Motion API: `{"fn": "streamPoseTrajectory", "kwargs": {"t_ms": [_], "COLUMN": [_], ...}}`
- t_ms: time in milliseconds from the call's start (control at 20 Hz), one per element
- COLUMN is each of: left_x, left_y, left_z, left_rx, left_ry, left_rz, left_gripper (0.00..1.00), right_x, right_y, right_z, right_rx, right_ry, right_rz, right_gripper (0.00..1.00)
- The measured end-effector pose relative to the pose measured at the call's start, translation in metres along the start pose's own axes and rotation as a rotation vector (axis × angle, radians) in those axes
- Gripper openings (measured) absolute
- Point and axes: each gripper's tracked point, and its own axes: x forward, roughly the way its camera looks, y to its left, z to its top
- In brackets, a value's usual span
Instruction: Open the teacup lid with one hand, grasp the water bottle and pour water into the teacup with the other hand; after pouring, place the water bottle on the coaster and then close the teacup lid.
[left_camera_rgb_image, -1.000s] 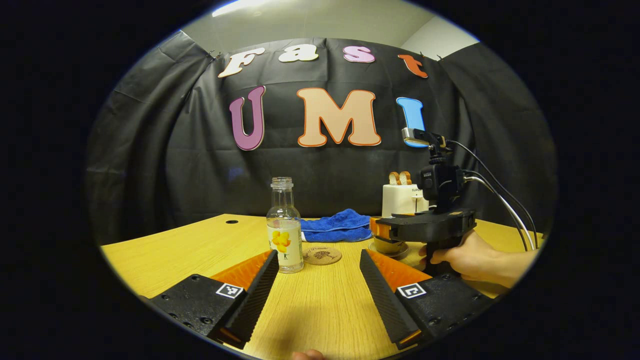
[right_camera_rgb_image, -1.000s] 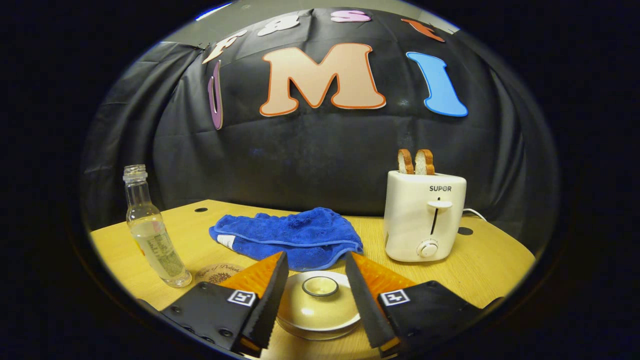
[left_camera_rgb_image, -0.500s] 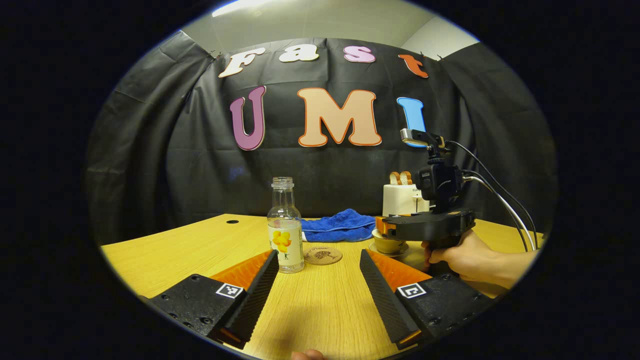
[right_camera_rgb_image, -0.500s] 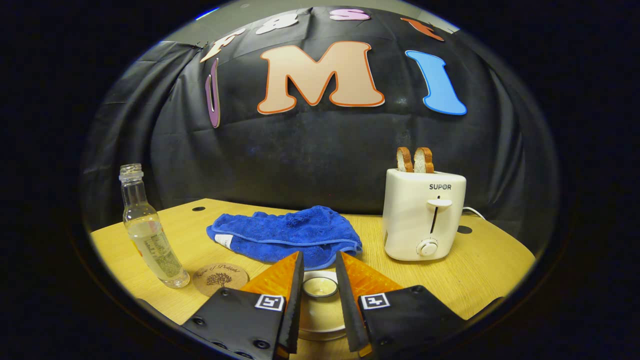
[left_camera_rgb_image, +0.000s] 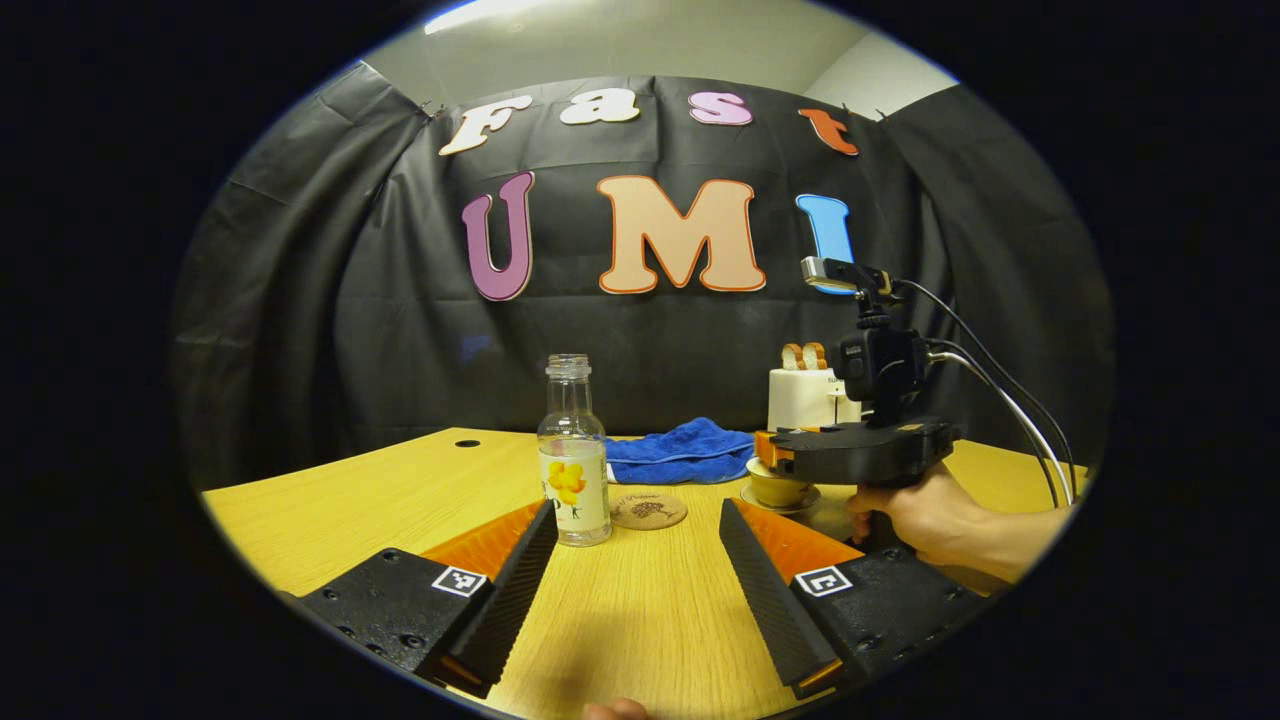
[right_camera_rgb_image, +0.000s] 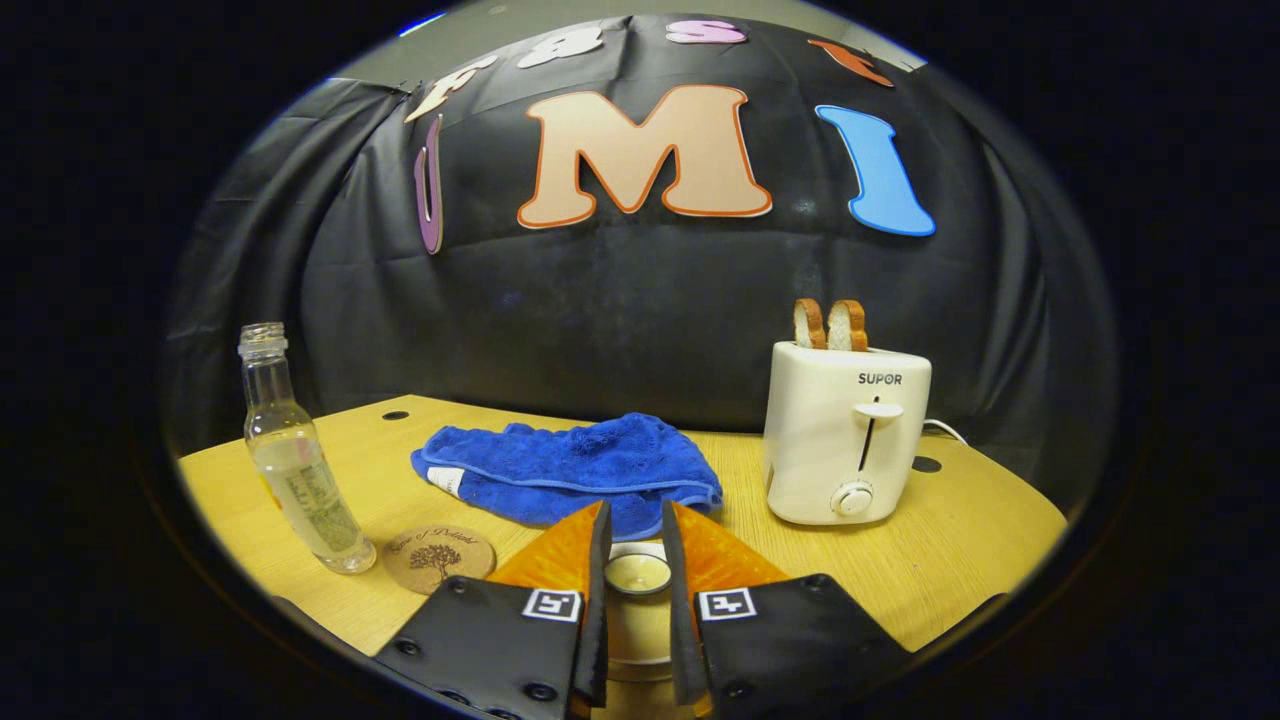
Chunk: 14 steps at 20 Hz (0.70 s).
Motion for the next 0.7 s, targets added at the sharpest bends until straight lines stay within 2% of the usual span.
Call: {"fn": "streamPoseTrajectory", "kwargs": {"t_ms": [300, 500, 700], "left_x": [0.0, -0.001, 0.0], "left_y": [0.003, 0.011, 0.013], "left_z": [0.0, -0.001, -0.001], "left_rx": [0.0, 0.0, 0.002], "left_ry": [0.001, 0.003, 0.005], "left_rz": [0.01, 0.042, 0.059], "left_gripper": [0.95, 0.95, 0.96], "right_x": [-0.013, -0.024, -0.055], "right_y": [-0.005, -0.003, -0.011], "right_z": [0.017, 0.016, 0.014], "right_rx": [0.027, 0.03, 0.028], "right_ry": [-0.118, -0.119, -0.124], "right_rz": [0.006, 0.017, 0.036], "right_gripper": [0.28, 0.28, 0.28]}}
